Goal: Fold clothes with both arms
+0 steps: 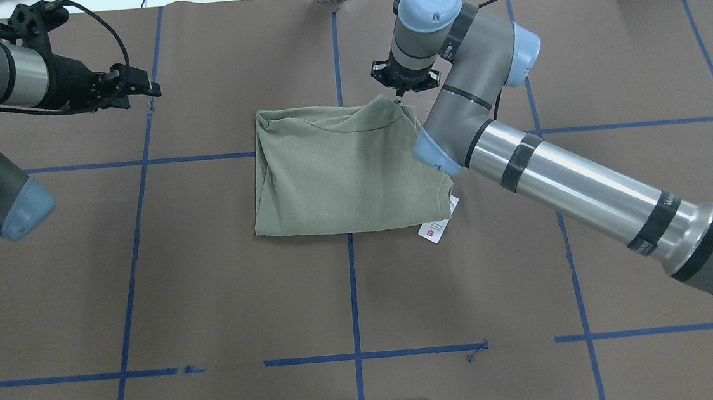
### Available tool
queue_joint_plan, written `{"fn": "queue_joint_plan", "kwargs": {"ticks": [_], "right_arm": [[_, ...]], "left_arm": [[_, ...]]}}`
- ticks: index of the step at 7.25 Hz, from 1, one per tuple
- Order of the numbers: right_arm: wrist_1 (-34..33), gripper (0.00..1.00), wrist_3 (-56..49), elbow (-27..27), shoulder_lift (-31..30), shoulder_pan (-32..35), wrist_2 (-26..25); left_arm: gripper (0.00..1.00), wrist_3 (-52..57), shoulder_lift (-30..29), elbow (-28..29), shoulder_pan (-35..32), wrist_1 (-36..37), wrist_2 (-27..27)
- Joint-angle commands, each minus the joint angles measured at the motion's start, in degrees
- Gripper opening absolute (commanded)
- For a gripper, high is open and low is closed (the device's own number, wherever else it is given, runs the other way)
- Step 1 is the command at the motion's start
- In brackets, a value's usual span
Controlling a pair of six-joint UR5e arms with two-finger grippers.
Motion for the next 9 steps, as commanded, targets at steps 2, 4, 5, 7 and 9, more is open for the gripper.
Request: {"fn": "queue_joint_plan", "kwargs": {"ticks": [2, 4, 5, 7, 9], "right_arm": [[-0.4, 0.0, -4.9, 4.5, -6.2, 6.6, 7.6], [-7.3, 0.0, -15.5, 15.8, -16.8, 11.5, 12.4], [-13.0, 0.0, -22.5, 22.5, -21.7, 14.7, 13.5], [-26.0, 0.0, -39.9, 35.0, -31.8, 19.9, 13.9], [-33.9, 0.0, -54.1, 41.1, -39.1, 27.5, 14.5]], "left_arm": [[0.77, 0.2, 0.6, 0.1, -0.1, -0.1, 0.3], [0.77, 11.7, 3.7, 0.3, -2.5, 0.6, 0.0], [0.77, 18.0, 5.6, 0.2, -4.1, 1.8, -0.2], [0.77, 34.5, 9.9, 0.0, -10.4, 6.6, -5.7], [0.77, 48.7, 15.0, -0.7, -19.7, 11.1, -13.4]]}}
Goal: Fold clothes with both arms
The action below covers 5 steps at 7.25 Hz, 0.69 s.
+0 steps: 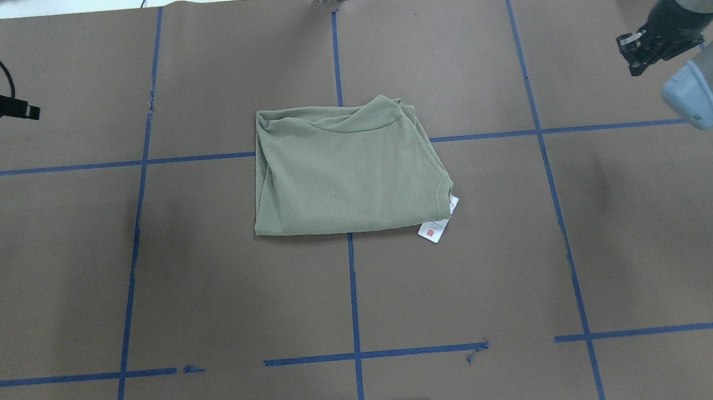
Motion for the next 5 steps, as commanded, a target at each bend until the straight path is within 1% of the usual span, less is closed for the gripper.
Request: {"fn": "queue_joint_plan", "kwargs": {"ticks": [1, 2, 3, 4, 5], "right_arm": [[-5.0, 0.0, -15.3, 3.8, -8.5, 8.2, 4.3], [-4.4, 0.0, -17.4, 4.4, -11.6, 11.3, 6.3], [-4.3, 0.0, -17.7, 4.9, -13.7, 12.7, 6.6], [-4.3, 0.62, -18.4, 5.6, -15.3, 13.8, 6.7], [-4.3, 1.0, -17.9, 7.9, -17.3, 14.1, 6.6]], "left_arm": [[0.77, 15.6, 3.2, -1.1, -9.3, 8.1, -4.4], [0.95, 23.8, 3.2, -1.9, -12.8, 15.8, -4.3], [1.0, 28.6, 3.2, -2.1, -16.1, 21.0, -4.3], [1.0, 30.5, 3.3, -2.1, -16.9, 23.8, -4.3], [1.0, 30.5, 3.7, -2.2, -17.5, 25.8, -4.3]]}}
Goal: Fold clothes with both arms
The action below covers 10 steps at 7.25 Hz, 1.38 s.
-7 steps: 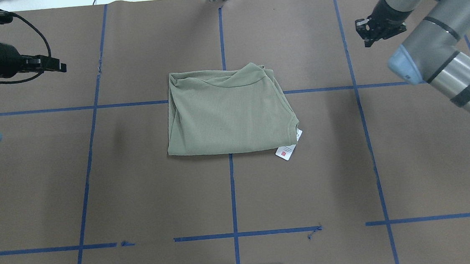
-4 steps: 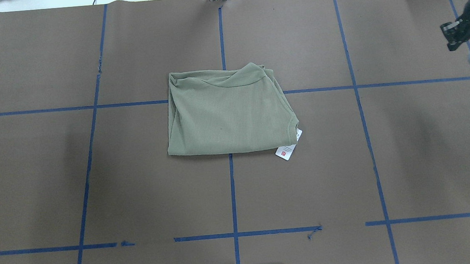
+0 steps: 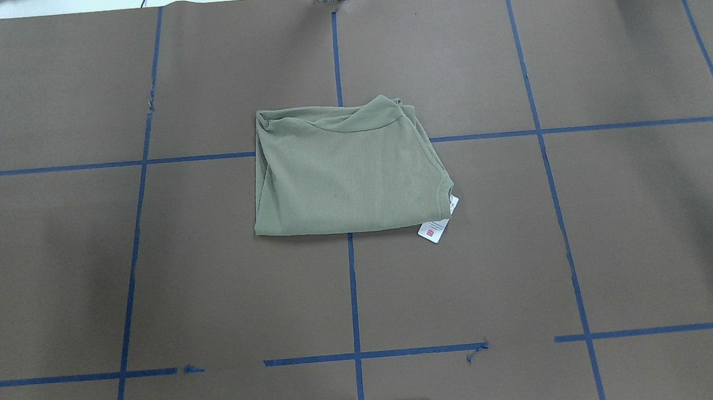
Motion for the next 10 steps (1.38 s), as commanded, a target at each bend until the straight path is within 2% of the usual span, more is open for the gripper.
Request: {"fn": "queue_joint_plan", "kwargs": {"ticks": [1, 3, 4, 7, 10], "right_arm": [[-0.1, 1.0, 0.0, 2.7, -3.2, 1.5, 0.3], [-0.1, 1.0, 0.4, 2.7, -4.7, 1.6, 3.0], [-0.1, 1.0, 0.4, 2.7, -5.4, 1.6, 3.2], [-0.1, 1.0, 0.0, 2.4, -5.6, 2.6, 3.8], [-0.1, 1.0, -0.6, 2.2, -5.7, 2.8, 3.6]], "left_arm": [[1.0, 1.9, 0.2, -0.6, -1.6, 8.1, 0.0], [1.0, 1.3, 0.2, -1.7, -1.6, 13.0, 0.0], [1.0, 1.5, 0.2, -3.7, -1.5, 18.0, 0.0], [1.0, 1.6, 3.2, -8.3, -1.4, 18.7, -0.7], [1.0, 1.2, 4.6, -9.7, -1.4, 18.6, -1.4]]}}
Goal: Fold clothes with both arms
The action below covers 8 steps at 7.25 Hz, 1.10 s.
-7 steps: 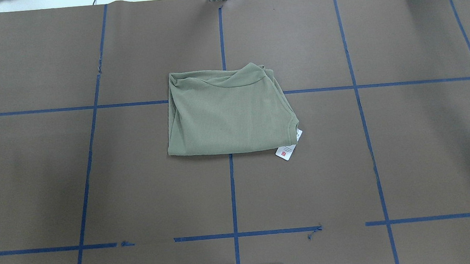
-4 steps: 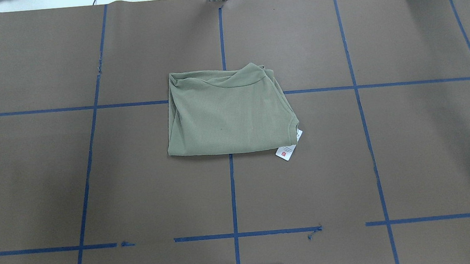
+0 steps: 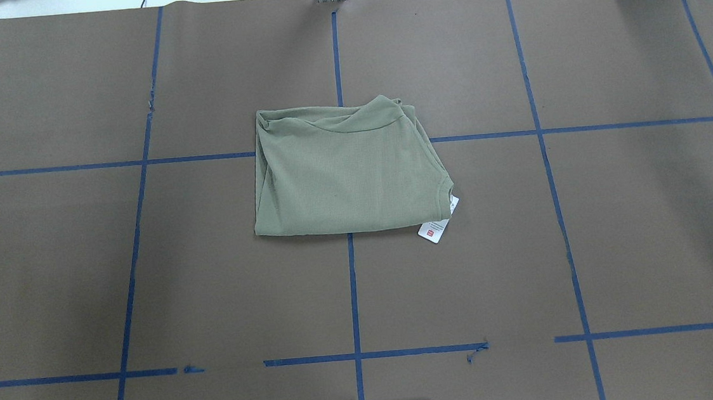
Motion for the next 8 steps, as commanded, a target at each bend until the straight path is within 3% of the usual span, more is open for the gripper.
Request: {"fn": "queue_joint_plan", "kwargs": {"ticks": [1, 6, 8], "right_arm": [[0.0, 1.0, -0.3, 0.5, -0.9, 0.1, 0.2], [0.0, 1.0, 0.4, 0.1, 0.0, 0.3, 0.1], [0.0, 1.0, 0.5, -0.1, -0.3, 0.3, 0.1]], "left_arm": [[1.0, 0.0, 1.4, -3.3, 0.0, 0.2, 0.1], [1.0, 0.0, 3.4, -3.9, 0.4, 0.6, 0.1], [1.0, 0.0, 3.6, -4.7, 0.2, 4.9, 0.1]]}}
